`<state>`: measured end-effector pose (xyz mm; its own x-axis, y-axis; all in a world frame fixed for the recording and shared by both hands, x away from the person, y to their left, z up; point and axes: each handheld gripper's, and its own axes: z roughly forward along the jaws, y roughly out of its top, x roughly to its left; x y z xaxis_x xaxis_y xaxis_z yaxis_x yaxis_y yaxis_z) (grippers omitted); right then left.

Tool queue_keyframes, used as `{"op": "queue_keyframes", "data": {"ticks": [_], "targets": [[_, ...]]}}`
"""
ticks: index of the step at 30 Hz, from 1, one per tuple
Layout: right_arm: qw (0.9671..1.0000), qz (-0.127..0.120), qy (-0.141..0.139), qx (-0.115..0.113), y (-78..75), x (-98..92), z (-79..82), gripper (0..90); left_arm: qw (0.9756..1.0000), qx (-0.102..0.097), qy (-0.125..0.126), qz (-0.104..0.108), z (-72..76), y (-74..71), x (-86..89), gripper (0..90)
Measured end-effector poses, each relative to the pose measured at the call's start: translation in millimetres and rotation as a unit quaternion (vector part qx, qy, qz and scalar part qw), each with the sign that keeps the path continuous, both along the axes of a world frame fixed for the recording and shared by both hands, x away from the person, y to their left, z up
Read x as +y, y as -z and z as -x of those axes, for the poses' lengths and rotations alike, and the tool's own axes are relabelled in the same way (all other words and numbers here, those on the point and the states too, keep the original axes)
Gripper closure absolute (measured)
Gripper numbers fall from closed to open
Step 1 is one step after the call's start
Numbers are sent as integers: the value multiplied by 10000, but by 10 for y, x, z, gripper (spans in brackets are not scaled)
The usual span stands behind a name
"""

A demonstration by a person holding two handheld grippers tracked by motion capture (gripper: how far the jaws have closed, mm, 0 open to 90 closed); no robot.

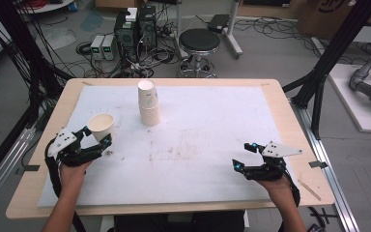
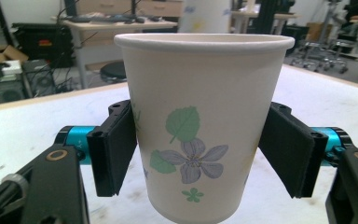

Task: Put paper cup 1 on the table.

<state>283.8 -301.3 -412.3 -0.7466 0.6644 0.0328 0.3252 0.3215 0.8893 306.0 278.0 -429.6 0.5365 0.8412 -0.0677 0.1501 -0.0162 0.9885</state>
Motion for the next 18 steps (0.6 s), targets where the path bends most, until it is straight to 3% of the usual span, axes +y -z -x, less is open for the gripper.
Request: {"op": "queue_keyframes", "data": {"ticks": [10, 18], "targets": [[10000, 14, -10, 13, 8, 2, 11, 220, 9988, 382, -256, -172, -95, 156, 88, 294], [10000, 40, -52, 20, 18, 20, 5, 220, 9928, 755, -562, -746, -117, 201, 66, 301]]}}
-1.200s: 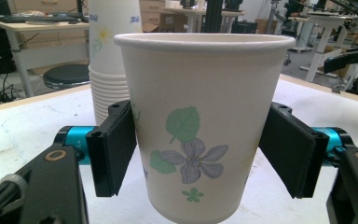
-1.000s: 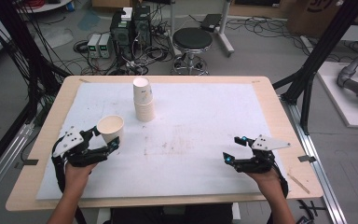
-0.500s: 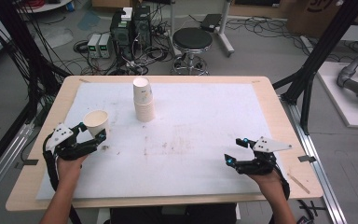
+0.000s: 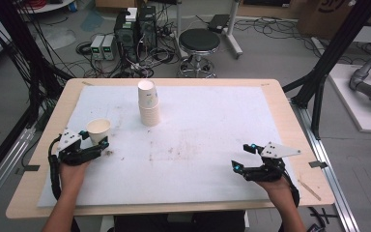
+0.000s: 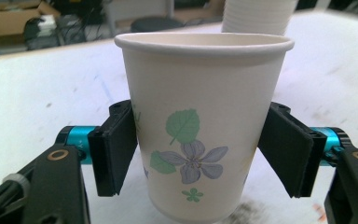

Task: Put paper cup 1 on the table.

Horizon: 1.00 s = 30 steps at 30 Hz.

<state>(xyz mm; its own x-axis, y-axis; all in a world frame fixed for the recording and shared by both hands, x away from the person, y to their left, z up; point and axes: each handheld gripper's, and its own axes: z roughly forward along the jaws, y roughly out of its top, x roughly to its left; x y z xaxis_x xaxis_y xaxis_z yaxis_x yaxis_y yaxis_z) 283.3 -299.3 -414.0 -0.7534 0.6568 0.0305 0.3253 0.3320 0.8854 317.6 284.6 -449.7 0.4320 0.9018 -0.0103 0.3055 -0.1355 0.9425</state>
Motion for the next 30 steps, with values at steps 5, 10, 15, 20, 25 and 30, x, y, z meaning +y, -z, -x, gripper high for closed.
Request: {"op": "queue_keyframes", "data": {"ticks": [5, 10, 15, 20, 25, 30], "targets": [[10000, 0, -13, 43, -2, 2, 8, 220, 9989, 331, -83, -327, -8, 29, -39, 304], [10000, 0, -20, 4, -13, -3, 12, 220, 9975, 463, -192, -503, 44, 30, -26, 306], [10000, 6, -13, 22, -16, -12, 16, 220, 9964, 643, -264, -487, 94, 44, 7, 305], [10000, -38, -21, -2, -21, -28, 0, 220, 9954, 751, -357, -474, 128, 50, -4, 287], [9999, -127, -8, 36, -3, -58, -28, 220, 9955, 774, -531, -118, 220, 5, 26, 162], [10000, -8, 48, 52, -25, -67, -23, 220, 9975, 435, -560, 77, 395, -107, 80, 163]]}}
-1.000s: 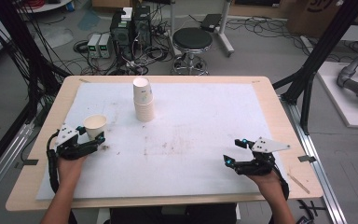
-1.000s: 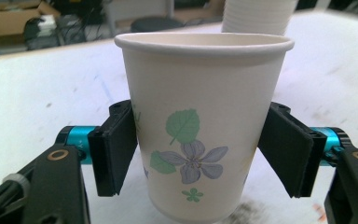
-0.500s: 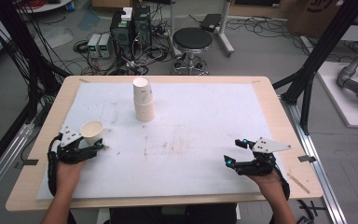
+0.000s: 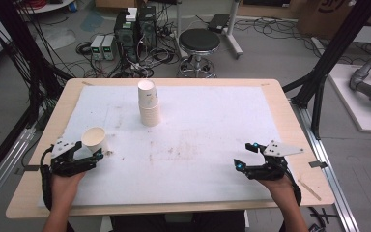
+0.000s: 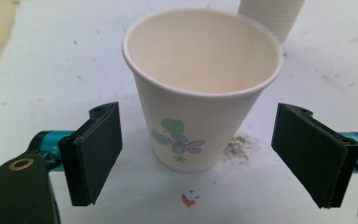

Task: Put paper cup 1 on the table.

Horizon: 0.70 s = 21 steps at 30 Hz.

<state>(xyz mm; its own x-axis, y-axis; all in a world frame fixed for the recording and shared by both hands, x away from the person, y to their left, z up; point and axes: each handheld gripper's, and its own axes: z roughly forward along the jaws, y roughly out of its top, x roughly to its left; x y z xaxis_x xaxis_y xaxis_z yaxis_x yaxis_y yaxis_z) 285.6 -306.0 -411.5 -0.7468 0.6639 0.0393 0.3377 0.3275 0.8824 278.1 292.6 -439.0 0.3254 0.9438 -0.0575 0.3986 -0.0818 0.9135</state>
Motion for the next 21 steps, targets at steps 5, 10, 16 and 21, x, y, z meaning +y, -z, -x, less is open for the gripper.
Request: {"op": "queue_keyframes", "data": {"ticks": [5, 10, 16, 21], "targets": [[9998, 84, 130, -147, -75, -7, 45, 220, 9972, -685, 20, 286, 140, -178, 36, 164], [9991, 226, 314, -182, -94, -9, 41, 220, 9895, -1244, 263, 694, 226, -316, 14, 164], [9987, 211, 436, -165, -100, -44, 42, 220, 9811, -1543, 738, 905, 245, -390, -133, 157], [9988, 185, 444, -98, -66, -77, -4, 220, 9744, -1488, 1295, 1080, 198, -405, -301, 162]]}}
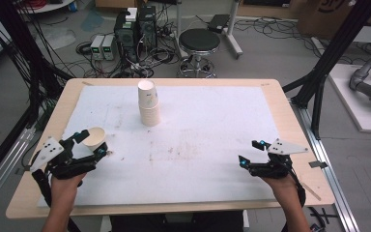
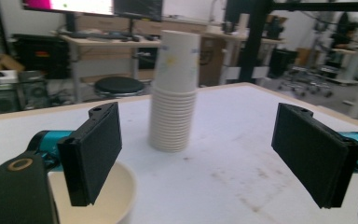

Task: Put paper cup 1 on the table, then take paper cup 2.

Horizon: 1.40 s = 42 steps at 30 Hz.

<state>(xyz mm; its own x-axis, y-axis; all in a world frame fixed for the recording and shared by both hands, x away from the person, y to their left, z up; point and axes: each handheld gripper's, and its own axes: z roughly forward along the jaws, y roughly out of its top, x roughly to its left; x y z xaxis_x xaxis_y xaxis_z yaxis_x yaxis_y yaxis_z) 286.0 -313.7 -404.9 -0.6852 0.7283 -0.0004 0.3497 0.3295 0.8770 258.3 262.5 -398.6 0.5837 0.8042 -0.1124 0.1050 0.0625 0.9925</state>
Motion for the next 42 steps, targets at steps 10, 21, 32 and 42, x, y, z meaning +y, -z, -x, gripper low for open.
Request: {"op": "queue_keyframes", "data": {"ticks": [10, 21, 32, 42], "targets": [[9999, -85, 97, -57, -31, -34, 46, 220, 9984, 96, 537, -113, -66, 20, -265, 160], [9997, -158, 96, -149, -41, -44, 66, 220, 9984, 178, 510, -141, -114, 62, -284, 160], [9997, -163, 85, -182, -29, -32, 81, 220, 9978, 287, 554, -214, -142, 106, -309, 160], [9997, -146, 59, -159, 5, -56, 111, 220, 9972, 324, 597, -323, -147, 119, -407, 162]]}}
